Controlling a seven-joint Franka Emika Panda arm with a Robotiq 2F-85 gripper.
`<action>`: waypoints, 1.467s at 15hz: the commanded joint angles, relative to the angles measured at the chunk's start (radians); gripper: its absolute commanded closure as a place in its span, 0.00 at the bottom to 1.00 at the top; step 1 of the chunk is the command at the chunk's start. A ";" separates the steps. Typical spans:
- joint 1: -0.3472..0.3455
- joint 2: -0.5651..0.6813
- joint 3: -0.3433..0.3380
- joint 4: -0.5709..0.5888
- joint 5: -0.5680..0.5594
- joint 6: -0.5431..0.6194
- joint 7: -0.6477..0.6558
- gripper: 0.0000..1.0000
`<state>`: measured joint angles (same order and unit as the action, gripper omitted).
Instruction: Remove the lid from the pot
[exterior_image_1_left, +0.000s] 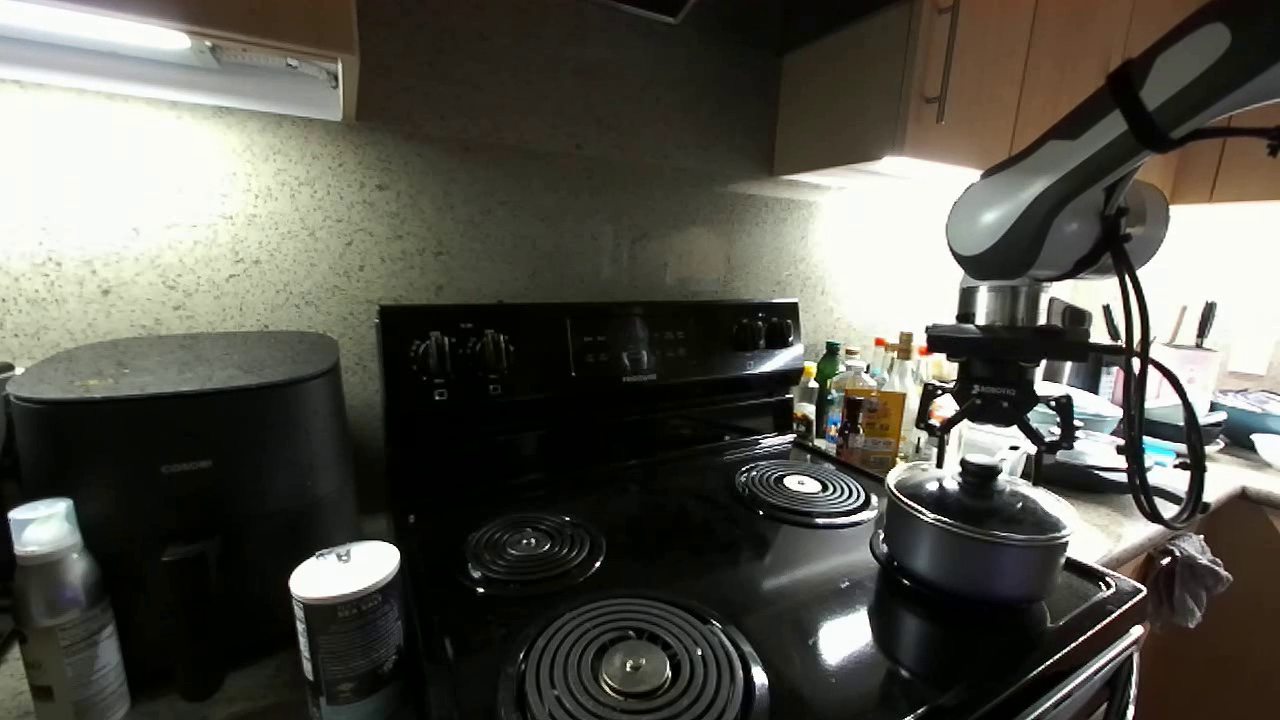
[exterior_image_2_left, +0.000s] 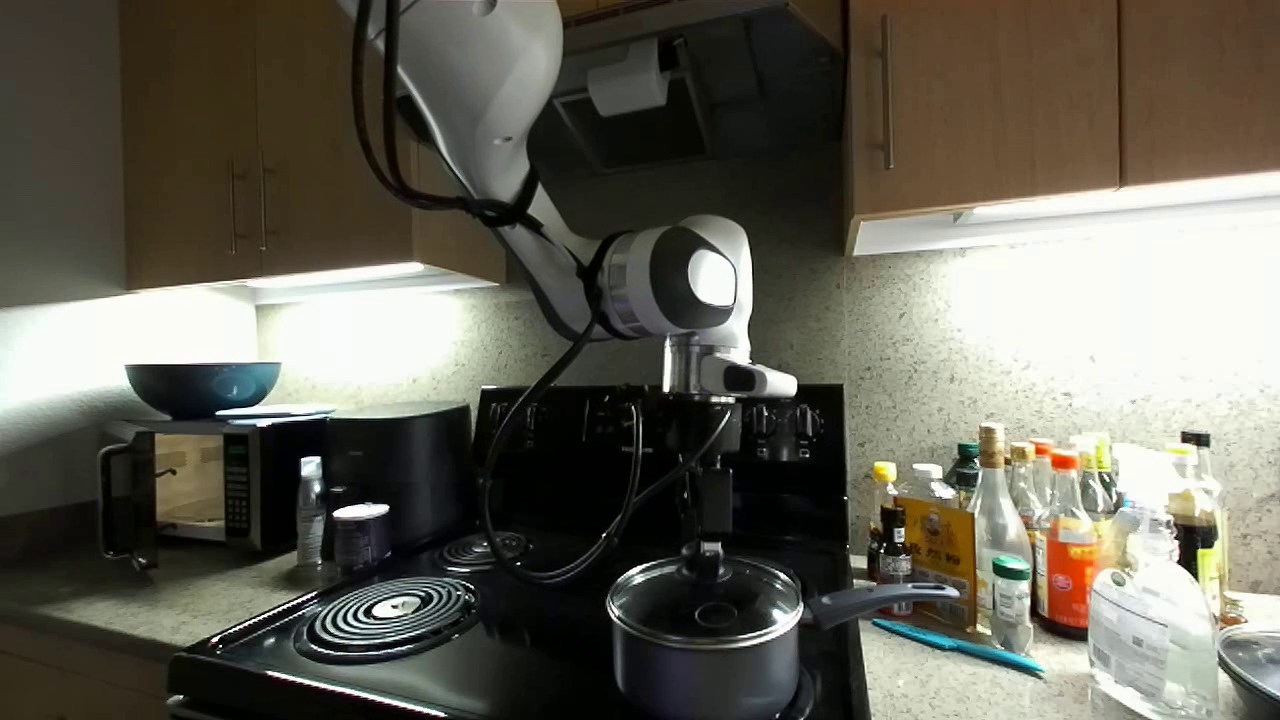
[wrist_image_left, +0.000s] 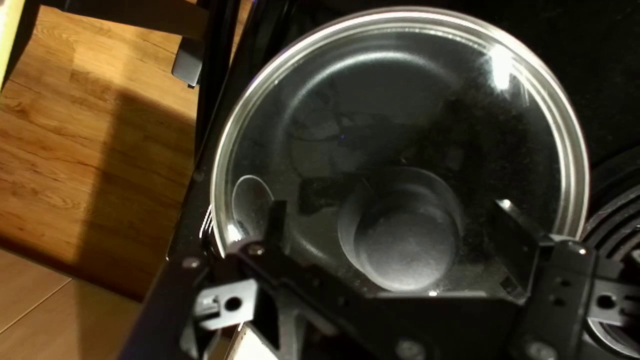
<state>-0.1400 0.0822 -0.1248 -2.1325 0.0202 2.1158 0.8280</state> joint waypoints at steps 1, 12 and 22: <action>0.008 0.000 -0.011 0.003 0.001 -0.003 0.000 0.00; 0.010 0.004 -0.010 -0.002 0.000 0.006 -0.018 0.59; 0.016 -0.088 -0.006 -0.065 -0.001 0.031 -0.024 0.77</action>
<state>-0.1353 0.0741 -0.1276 -2.1318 0.0202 2.1184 0.8267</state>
